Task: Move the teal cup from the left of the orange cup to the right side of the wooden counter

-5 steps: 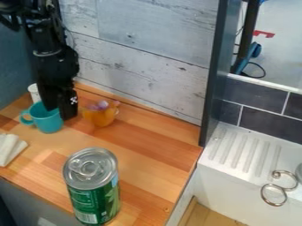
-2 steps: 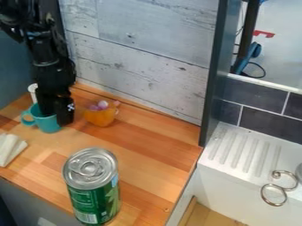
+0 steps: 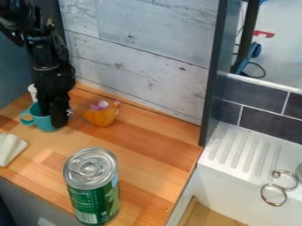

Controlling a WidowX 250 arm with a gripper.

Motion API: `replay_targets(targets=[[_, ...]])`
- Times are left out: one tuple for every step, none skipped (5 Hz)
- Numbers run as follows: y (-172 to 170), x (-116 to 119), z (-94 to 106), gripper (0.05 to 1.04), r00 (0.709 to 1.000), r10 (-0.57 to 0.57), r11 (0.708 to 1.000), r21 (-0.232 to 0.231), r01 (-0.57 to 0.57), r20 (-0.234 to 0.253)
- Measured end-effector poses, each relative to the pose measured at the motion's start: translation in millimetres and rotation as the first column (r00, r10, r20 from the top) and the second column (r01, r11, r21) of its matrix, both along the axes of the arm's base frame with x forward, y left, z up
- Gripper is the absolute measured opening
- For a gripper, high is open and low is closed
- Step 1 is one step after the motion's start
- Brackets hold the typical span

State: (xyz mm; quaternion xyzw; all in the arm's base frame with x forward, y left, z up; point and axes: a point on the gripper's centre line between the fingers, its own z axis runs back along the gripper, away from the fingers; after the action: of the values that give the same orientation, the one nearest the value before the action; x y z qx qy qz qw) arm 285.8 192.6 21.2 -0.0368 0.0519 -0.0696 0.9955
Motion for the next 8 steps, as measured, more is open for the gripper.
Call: replay_targets(targets=[[1,-4,7.0,0.182,1.0,0.014,1.0,0.015,-0.014,-0.015],[2,-5,27.9,0.108,0.999,0.045,0.998,0.048,-0.045,0.002],[-16,6,48.1,0.102,1.0,0.024,0.998,0.064,-0.026,0.02],[-52,23,73.1,0.102,0.996,-0.035,0.998,0.064,0.03,0.077],[-97,39,81.8,0.102,0.985,-0.097,0.995,0.033,0.093,0.143],[-148,34,75.9,0.102,0.98,-0.131,0.991,0.026,0.129,0.15],[-180,35,63.4,0.102,0.97,-0.198,0.98,-0.004,0.201,0.143],[-192,36,36.0,0.102,0.97,-0.23,0.973,-0.012,0.231,0.082]])
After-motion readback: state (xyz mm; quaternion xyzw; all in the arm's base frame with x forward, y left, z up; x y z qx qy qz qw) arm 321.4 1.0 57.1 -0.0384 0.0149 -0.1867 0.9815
